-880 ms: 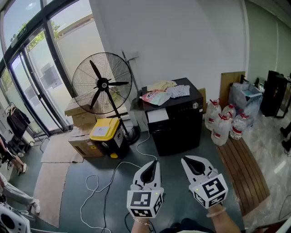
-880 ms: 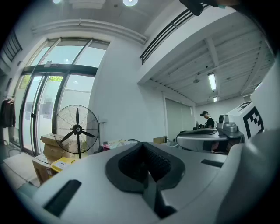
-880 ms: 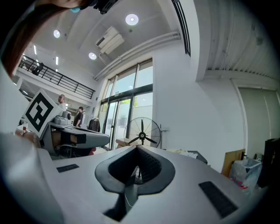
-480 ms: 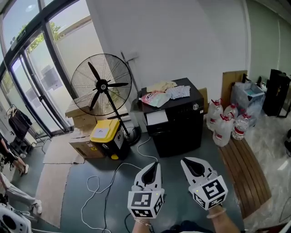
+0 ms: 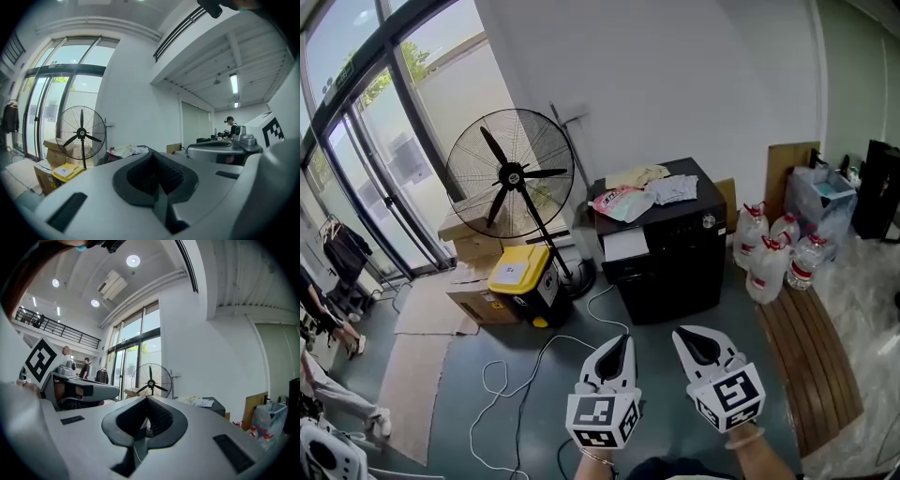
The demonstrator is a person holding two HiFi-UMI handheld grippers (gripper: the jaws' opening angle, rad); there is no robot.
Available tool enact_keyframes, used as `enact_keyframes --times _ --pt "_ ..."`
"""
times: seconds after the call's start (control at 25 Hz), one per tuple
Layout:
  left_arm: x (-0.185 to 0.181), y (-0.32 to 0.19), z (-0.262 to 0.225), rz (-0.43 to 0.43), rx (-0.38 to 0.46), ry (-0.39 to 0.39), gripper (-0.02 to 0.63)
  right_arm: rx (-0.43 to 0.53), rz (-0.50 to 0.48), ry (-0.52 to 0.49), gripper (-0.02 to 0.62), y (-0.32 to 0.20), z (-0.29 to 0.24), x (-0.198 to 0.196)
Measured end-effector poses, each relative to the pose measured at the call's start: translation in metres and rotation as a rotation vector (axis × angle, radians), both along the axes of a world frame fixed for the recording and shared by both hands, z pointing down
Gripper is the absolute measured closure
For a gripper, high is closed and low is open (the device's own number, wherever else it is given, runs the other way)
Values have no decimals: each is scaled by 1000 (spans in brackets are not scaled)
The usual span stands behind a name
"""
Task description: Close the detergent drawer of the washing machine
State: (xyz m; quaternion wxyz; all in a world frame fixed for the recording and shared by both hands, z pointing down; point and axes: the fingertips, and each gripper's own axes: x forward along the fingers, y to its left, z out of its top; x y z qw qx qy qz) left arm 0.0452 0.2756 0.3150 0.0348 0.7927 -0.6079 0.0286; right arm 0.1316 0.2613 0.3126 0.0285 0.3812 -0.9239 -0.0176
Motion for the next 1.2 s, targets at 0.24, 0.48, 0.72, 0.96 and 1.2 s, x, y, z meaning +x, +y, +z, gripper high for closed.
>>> enact_keyframes --times 0.24,0.48,0.72,0.96,1.2 --pt "-5 -19 6 -2 -13 -1 591 3 -3 -10 569 -22 3 -6" --pt "-14 -50 14 9 -17 1 591 29 -1 -9 569 -52 6 -14" --pt "-31 -91 21 42 -17 14 591 31 20 18 569 -88 13 -34" --pt "-56 -137 23 77 -24 20 591 21 53 38 569 -132 16 -62" --pt "-85 -176 27 108 -24 25 591 -9 96 0 569 -172 18 -88"
